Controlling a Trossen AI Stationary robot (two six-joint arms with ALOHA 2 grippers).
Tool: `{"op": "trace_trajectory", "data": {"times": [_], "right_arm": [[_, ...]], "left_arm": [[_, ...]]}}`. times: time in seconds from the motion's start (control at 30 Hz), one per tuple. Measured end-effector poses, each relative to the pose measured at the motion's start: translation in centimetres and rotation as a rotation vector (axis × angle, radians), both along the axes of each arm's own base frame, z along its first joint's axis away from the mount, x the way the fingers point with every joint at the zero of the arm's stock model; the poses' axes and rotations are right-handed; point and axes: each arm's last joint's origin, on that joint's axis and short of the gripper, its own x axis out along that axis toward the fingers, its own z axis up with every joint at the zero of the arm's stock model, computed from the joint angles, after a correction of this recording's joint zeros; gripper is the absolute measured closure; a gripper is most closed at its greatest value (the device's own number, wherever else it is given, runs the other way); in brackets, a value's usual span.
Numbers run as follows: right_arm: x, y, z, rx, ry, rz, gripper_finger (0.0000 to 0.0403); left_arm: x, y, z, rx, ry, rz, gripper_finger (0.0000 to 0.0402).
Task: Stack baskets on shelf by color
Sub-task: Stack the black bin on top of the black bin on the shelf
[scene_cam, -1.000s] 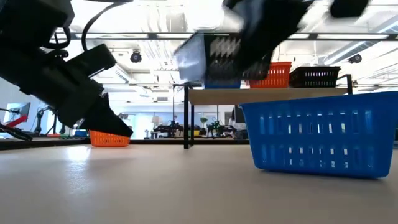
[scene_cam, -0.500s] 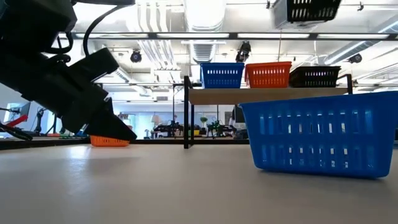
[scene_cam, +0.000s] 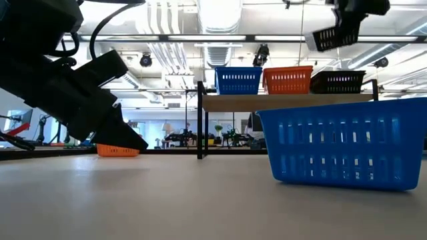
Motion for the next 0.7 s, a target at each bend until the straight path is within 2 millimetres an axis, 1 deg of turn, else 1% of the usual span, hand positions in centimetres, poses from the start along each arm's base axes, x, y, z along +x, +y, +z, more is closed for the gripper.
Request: {"op": "trace_trajectory", "data": {"times": [0.17, 0.33, 0.43, 0.53, 0.7], "right_arm": [[0.7, -2.3, -1.1, 0.043, 0.092, -0.046, 0.0394], [1.3, -3.6, -2.3, 0.056, 0.205, -0.022, 0.0394], [1.5, -3.9, -2.6, 0.091, 0.231, -0.006, 0.0394], [1.5, -3.9, -2.8, 0.143, 0.220, 0.010, 0.0394], [1.5, -3.8, -2.9, 0.165, 0.213, -0.004, 0.0385]], "left_arm": [[0.0, 0.0, 0.0, 0.000, 0.000, 0.000, 0.0375], [0.0, 0.0, 0.0, 0.000, 0.000, 0.000, 0.0375], [0.0, 0.0, 0.0, 0.000, 0.000, 0.000, 0.0375], [0.0, 0.0, 0.0, 0.000, 0.000, 0.000, 0.0375], [0.0, 0.0, 0.0, 0.000, -0.001, 0.000, 0.0375]]}}
